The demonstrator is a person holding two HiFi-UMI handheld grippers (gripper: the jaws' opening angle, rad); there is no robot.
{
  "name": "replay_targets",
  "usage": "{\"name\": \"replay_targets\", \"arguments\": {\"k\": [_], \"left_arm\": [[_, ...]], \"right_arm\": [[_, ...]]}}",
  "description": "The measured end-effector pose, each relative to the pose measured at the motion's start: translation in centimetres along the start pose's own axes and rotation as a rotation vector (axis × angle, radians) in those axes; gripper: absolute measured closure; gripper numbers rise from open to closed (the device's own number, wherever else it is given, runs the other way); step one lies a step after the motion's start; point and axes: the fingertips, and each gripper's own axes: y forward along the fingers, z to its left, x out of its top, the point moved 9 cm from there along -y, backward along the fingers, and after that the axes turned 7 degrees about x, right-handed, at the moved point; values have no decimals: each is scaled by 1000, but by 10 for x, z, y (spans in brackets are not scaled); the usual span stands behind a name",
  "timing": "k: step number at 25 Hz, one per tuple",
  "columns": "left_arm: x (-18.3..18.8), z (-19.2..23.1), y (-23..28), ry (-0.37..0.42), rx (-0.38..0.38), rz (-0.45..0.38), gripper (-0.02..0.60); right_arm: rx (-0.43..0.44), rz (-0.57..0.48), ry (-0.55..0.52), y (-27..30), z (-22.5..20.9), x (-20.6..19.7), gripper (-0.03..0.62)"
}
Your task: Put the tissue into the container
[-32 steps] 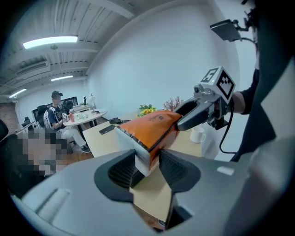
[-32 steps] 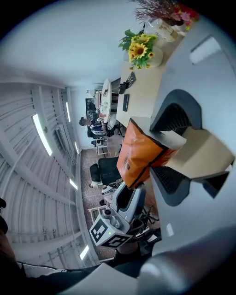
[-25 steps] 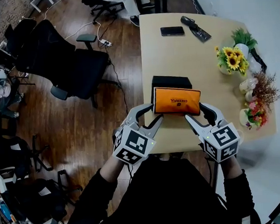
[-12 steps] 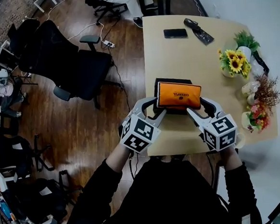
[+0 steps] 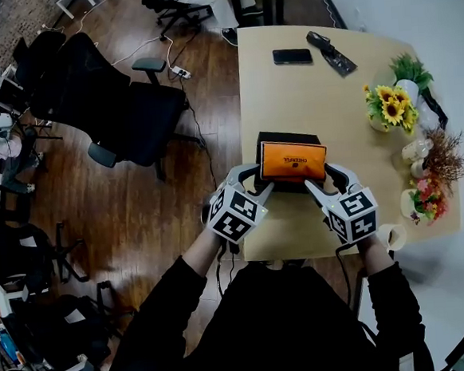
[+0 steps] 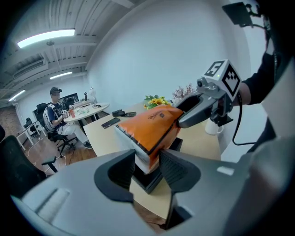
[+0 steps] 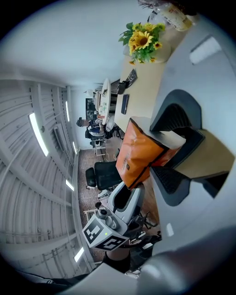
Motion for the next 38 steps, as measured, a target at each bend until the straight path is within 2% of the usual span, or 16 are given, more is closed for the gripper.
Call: {"name": "replay_targets", "arguments": {"k": [9, 18, 33, 38], "left_arm": [[-18, -4, 29, 28, -44, 93, 437], [-23, -5, 42, 47, -55, 132, 437], [-35, -3, 65, 93, -116, 294, 445], [-38, 0, 68, 85, -126, 328, 446]], "right_arm": [[2, 38, 34, 20, -10, -29, 352], [13, 70, 32, 28, -18, -38, 352], [35, 174, 48, 48, -25, -50, 352], [37, 212, 60, 54, -25, -51, 351]]}}
